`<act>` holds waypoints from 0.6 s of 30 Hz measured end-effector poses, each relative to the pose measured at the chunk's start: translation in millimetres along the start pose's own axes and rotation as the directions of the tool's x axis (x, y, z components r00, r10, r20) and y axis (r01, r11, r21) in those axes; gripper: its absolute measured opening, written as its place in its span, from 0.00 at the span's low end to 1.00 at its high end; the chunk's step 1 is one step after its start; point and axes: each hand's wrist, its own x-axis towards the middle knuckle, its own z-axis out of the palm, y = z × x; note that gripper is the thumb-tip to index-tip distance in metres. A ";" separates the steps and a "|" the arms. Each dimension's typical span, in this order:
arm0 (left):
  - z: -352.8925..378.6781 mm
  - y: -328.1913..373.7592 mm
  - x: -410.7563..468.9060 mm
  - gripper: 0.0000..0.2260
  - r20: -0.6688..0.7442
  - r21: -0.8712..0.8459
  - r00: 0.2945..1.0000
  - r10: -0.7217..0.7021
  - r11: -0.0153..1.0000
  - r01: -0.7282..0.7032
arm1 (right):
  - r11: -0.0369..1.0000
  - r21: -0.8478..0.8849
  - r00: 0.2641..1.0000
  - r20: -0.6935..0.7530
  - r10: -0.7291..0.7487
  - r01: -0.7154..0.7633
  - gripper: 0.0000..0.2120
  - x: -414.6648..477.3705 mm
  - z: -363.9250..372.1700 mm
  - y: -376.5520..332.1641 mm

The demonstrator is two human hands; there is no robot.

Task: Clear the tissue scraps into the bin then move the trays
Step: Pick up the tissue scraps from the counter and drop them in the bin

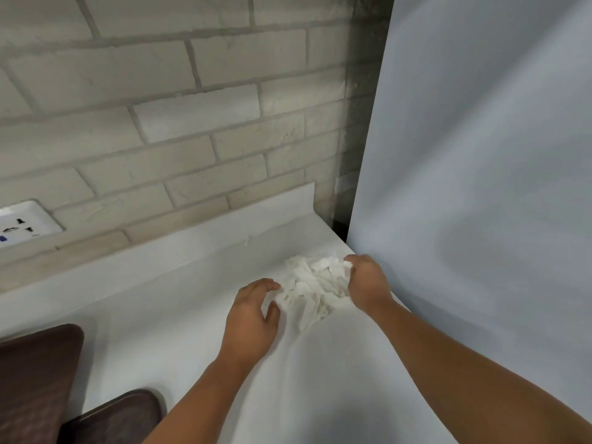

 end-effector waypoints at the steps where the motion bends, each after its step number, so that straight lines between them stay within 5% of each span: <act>1: 2.3 1.9 4.0 0.15 0.004 -0.005 1.000 0.002 1.000 -0.002 | 0.999 0.018 0.999 -0.018 -0.037 0.037 0.22 -2.6 -2.6 -1.4; 11: 30.0 38.9 56.3 0.13 0.083 0.076 0.993 0.083 0.993 -0.089 | 0.949 0.272 0.980 -0.158 -0.118 0.158 0.13 -30.4 -33.6 2.4; 14: 40.3 53.2 74.9 0.19 0.256 0.188 0.960 0.114 0.968 -0.165 | 0.946 0.292 0.981 -0.169 -0.094 0.141 0.13 -35.2 -39.3 9.6; 18: 55.4 73.5 88.5 0.23 0.573 0.330 0.805 0.153 0.856 -0.397 | 0.934 0.334 0.984 -0.162 -0.079 0.130 0.12 -44.6 -42.9 19.9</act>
